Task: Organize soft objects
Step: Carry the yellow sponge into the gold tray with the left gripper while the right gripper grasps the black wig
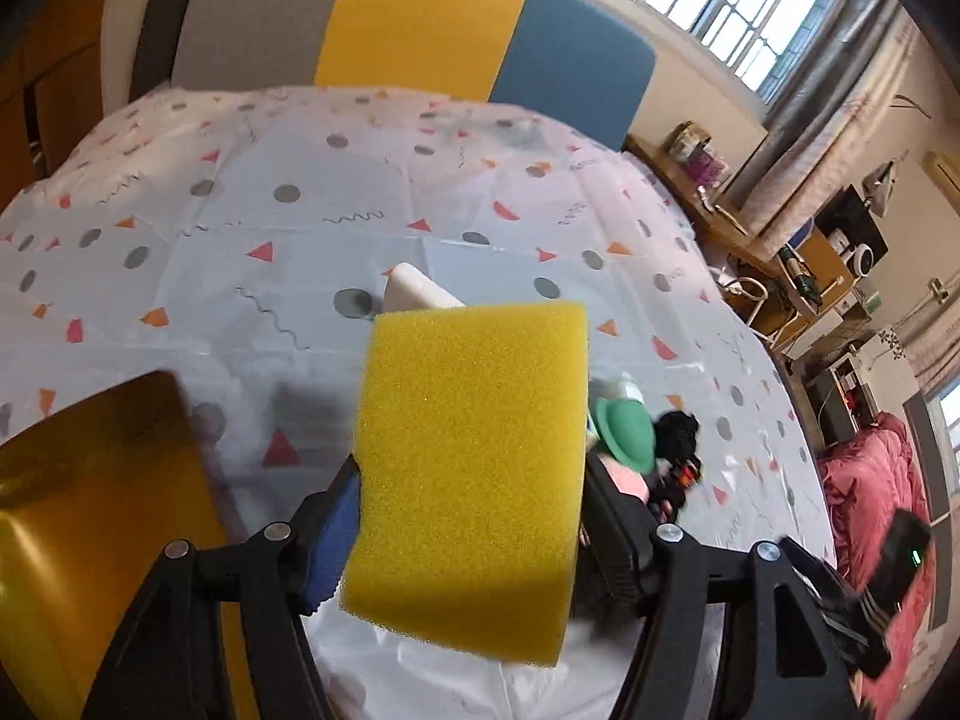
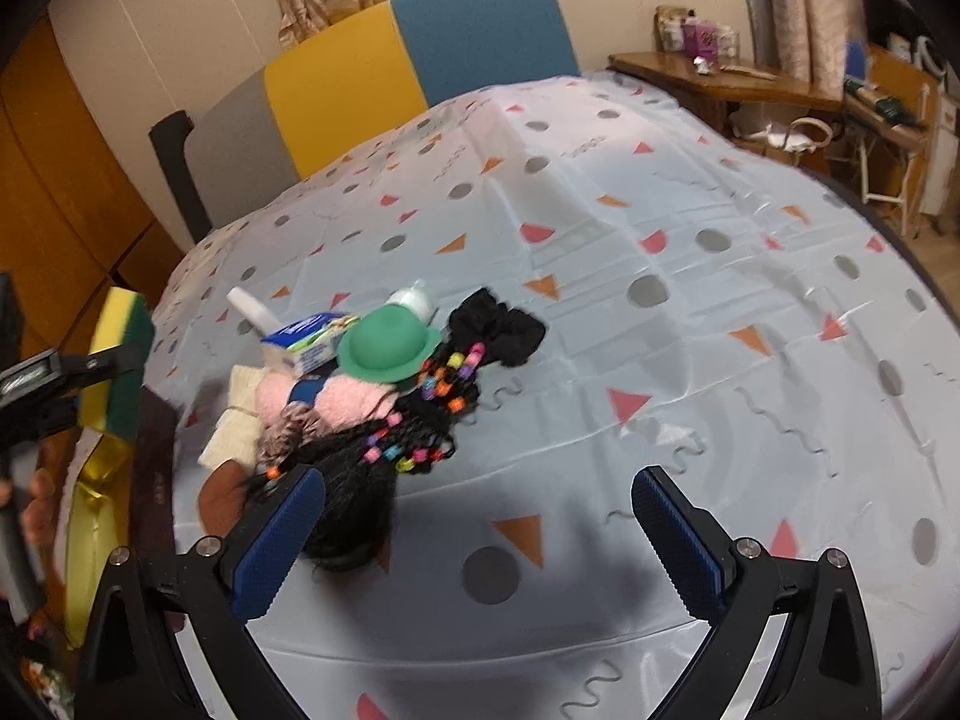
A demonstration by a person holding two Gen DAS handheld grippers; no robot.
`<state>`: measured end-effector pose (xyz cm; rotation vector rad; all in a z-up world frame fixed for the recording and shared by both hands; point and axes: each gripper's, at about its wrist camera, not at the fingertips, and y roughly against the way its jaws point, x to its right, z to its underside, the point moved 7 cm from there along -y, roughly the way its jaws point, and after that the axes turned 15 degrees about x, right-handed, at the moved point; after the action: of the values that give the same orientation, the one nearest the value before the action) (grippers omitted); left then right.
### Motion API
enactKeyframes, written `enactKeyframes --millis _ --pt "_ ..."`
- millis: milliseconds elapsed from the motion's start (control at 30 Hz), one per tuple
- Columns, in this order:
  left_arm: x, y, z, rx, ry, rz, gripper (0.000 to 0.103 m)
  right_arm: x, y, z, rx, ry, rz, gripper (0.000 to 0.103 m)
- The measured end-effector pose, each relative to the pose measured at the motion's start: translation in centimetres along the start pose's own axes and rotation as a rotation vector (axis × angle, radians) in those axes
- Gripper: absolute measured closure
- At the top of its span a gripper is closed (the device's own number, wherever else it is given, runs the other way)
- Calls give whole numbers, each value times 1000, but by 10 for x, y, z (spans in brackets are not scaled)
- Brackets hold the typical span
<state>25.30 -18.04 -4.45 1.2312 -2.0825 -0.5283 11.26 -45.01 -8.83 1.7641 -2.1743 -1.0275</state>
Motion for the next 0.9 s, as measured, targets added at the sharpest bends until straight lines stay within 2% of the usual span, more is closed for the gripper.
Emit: enactKeyframes --millis 133,200,333,400,567,733,800,833,867,900 --pt "3 35 18 16 -10 27 34 -6 -6 9 -39 27 -8 0" --pt "0 52 30 19 -15 30 34 -6 -9 13 -54 33 2 4" --pt "-11 81 47 32 -15 29 34 -3 -16 23 -111 -37 -22 35" --pt "-19 96 54 46 -13 21 34 -3 -20 26 -135 -99 -38 39" --pt "-50 121 74 60 21 -31 34 -15 -37 22 -136 -233 -82 39" --pt "-96 140 90 64 97 -99 34 -21 -71 24 -160 -347 -44 40" --pt "-115 146 91 70 120 -128 33 -21 -82 24 -165 -370 -20 46" --pt "-127 150 91 75 134 -150 33 -20 -87 25 -172 -359 14 58" --pt "-138 152 91 76 146 -170 33 -20 -92 28 -191 -351 35 65" --pt "-150 154 91 59 160 -186 33 -20 -95 30 -197 -334 48 65"
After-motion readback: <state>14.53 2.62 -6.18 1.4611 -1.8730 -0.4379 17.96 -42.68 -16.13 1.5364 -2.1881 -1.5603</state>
